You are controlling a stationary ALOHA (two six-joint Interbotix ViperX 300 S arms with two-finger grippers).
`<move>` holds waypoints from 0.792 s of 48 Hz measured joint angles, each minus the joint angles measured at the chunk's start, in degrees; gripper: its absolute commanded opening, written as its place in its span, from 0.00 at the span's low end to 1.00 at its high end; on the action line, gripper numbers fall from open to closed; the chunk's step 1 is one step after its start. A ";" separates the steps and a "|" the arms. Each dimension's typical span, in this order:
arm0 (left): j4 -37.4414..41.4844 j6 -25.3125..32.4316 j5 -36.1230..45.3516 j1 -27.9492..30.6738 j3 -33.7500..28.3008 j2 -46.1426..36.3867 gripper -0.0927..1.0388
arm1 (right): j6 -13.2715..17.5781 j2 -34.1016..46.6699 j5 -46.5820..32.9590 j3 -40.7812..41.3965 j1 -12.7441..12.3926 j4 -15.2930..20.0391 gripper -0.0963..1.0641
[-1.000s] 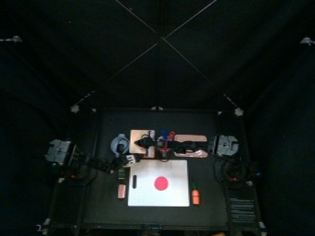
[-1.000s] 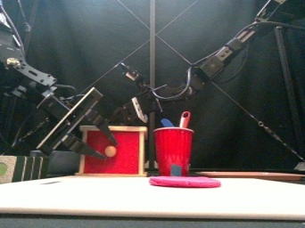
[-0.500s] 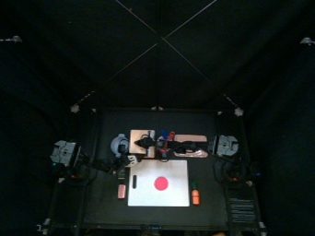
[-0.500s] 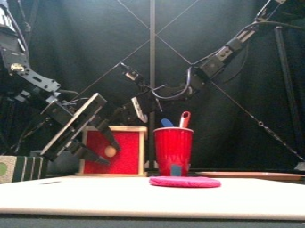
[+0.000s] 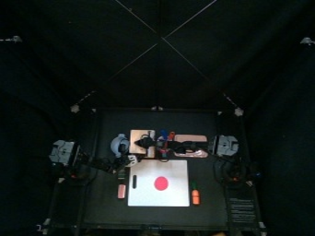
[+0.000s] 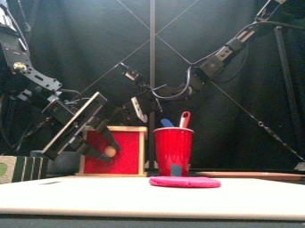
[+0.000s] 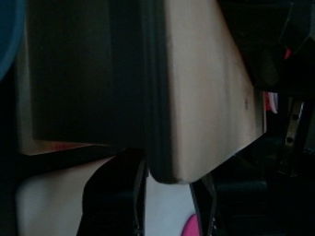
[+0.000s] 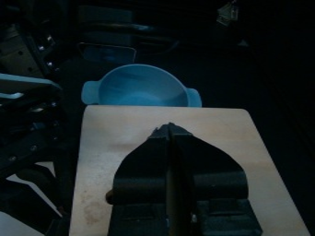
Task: Get the cutter from the drawer then cut the dough then place the extra dough in the bowl
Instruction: Open the drawer
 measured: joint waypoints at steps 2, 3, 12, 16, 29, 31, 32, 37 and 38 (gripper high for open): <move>0.35 0.00 0.26 -0.44 0.26 -0.26 0.57 | 0.00 0.00 0.35 -0.09 0.09 0.00 0.23; 0.44 0.00 0.35 -0.62 0.44 -0.35 0.57 | 0.00 -0.09 0.35 -0.09 0.09 0.00 0.23; 0.53 -0.18 0.62 -2.55 0.88 -0.88 0.57 | 0.00 0.00 0.97 -0.26 0.09 0.00 0.23; 0.35 -0.26 0.79 -3.34 0.88 -0.97 0.57 | 0.00 -0.09 1.14 -0.35 0.09 0.00 0.23; -0.79 -0.35 2.72 -6.42 0.44 -1.05 0.57 | 0.00 0.00 1.76 -0.44 0.00 0.00 0.23; -1.23 -0.35 2.81 -6.86 0.44 -1.14 0.57 | 0.00 -0.09 1.76 -0.44 0.00 0.00 0.23; -1.49 -0.35 2.90 -7.03 0.35 -1.05 0.57 | 0.00 -0.09 1.85 -0.44 0.00 0.00 0.23; -1.93 -0.35 3.16 -7.91 0.26 -1.14 0.57 | 0.00 -0.09 1.76 -0.44 0.00 0.00 0.23; -2.02 -0.35 3.34 -8.09 0.26 -1.14 0.57 | 0.00 -0.09 1.85 -0.44 0.00 0.00 0.23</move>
